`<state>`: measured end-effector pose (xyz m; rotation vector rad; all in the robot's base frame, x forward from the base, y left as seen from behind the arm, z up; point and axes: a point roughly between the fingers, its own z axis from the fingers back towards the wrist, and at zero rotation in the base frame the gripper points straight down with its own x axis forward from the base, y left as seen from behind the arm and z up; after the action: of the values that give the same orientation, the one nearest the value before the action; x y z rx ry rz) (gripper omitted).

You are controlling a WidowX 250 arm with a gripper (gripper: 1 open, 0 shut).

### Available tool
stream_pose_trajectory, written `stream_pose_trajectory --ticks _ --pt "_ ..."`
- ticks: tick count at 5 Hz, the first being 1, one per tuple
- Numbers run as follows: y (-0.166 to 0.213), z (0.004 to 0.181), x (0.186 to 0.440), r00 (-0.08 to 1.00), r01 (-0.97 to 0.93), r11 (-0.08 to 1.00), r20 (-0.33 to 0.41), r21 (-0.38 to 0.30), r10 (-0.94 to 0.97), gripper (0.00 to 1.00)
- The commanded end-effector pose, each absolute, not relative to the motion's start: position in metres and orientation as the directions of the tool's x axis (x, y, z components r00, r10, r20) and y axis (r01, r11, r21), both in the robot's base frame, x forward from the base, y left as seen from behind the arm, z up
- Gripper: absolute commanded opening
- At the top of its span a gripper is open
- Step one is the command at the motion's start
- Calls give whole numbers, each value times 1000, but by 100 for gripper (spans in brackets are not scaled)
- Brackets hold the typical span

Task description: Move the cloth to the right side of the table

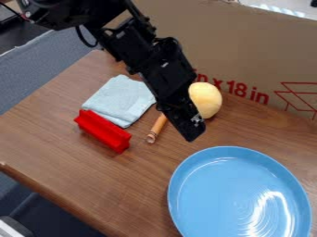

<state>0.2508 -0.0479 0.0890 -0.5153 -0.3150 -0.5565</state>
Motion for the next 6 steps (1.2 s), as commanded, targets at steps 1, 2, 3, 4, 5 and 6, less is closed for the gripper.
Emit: stream_pose_trajectory --ticks 1,2,3,4,5,6 --pt "-72 88 262 795 586 723 433 -367 -425 0" --pt "-74 97 263 815 561 728 414 -393 -405 100" --pt "-62 108 273 822 550 727 419 -411 -385 100" --pt "-48 130 286 848 502 758 408 -416 -337 0" --pt "3 138 310 912 358 847 342 -393 -227 0" --pt "17 136 324 969 199 909 212 -367 -127 100"
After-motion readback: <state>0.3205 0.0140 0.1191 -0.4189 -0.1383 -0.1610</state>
